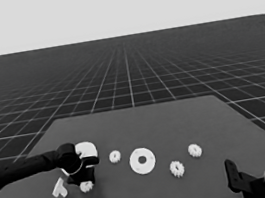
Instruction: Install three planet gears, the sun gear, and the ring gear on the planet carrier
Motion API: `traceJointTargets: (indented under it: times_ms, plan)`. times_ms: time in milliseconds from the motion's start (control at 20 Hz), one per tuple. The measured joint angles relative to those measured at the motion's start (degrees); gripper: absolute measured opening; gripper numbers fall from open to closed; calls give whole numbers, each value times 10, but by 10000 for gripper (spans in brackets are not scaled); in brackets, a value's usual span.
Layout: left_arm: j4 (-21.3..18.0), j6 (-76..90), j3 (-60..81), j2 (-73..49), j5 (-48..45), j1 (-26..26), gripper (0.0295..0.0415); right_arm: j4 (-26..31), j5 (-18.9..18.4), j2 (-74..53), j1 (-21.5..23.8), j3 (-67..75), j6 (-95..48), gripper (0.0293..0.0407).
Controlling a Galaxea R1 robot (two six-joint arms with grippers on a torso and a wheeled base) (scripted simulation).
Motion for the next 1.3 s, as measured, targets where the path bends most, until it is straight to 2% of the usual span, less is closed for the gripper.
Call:
traceJointTargets:
  times_ms: [50, 150, 250, 400, 500, 550, 600, 650, 750, 1000, 1050, 1100, 1300]
  plan:
    - [-42, -15, 44, -18, 29, -44, 312, 0, 0, 0, 0, 0, 0, 385]
    - [-91, -25, 72, -31, 53, -103, 312, 0, 0, 0, 0, 0, 0, 385]
    - [-109, -27, 77, -33, 60, -123, 312, 0, 0, 0, 0, 0, 0, 385]
    - [-117, -28, 79, -33, 63, -131, 312, 0, 0, 0, 0, 0, 0, 385]
    - [-119, -28, 79, -34, 63, -133, 312, 0, 0, 0, 0, 0, 0, 385]
    - [-112, -172, 66, 72, 95, -137, 312, 0, 0, 0, 0, 0, 0, 385]
    - [-115, -231, 25, 202, 108, -140, 312, 0, 0, 0, 0, 0, 0, 385]
    - [-118, -240, -28, 278, 109, -141, 312, 0, 0, 0, 0, 0, 0, 385]
    - [-120, -229, -96, 345, 106, -142, 312, 0, 0, 0, 0, 0, 0, 385]
    - [-121, -219, -136, 375, 104, -142, 312, 0, 0, 0, 0, 0, 0, 385]
    - [-80, -205, -153, 379, 101, -103, 312, 0, 0, 0, 0, 0, 0, 385]
    - [-56, -195, -168, 382, 96, -76, 312, 0, 0, 0, 0, 0, 0, 385]
    - [-28, -179, -191, 387, 87, -48, 312, 0, 0, 0, 0, 0, 0, 385]
